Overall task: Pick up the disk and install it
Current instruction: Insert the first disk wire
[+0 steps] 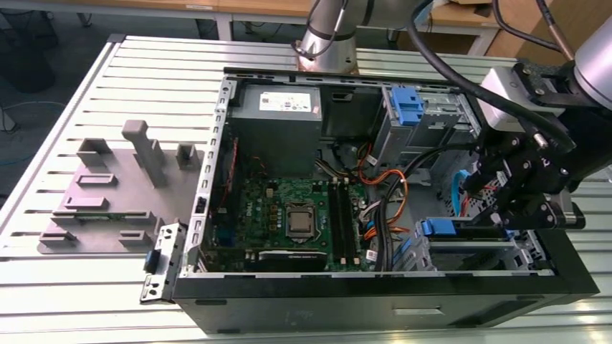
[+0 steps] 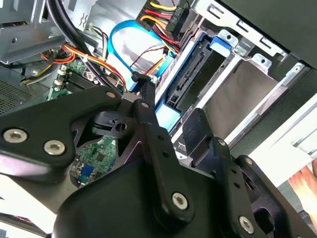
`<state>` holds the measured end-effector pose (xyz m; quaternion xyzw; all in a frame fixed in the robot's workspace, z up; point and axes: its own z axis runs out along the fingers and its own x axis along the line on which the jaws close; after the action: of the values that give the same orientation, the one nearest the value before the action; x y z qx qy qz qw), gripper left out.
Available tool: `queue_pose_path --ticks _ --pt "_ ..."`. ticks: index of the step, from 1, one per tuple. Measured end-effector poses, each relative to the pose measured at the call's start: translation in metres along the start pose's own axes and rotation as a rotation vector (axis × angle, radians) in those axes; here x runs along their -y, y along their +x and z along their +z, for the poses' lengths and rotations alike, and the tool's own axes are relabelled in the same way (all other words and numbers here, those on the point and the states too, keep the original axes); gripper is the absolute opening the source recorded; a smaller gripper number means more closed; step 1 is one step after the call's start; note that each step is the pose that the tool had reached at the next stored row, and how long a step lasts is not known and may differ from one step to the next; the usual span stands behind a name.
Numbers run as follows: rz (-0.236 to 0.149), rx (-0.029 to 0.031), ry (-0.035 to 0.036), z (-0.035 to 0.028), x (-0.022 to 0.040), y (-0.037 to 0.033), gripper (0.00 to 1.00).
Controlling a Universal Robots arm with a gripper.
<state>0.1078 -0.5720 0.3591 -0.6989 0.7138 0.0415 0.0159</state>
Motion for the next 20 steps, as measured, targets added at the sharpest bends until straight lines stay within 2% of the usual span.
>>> queue_pose_path --ticks 10,14,20 --pt "0.000 0.0001 0.0000 -0.0113 -0.0004 -0.0012 0.49" --pt "0.000 0.0003 0.0002 -0.0123 -0.0005 -0.0014 0.49" --pt "-0.001 0.0003 0.0106 -0.0112 -0.0005 -0.0069 0.49"
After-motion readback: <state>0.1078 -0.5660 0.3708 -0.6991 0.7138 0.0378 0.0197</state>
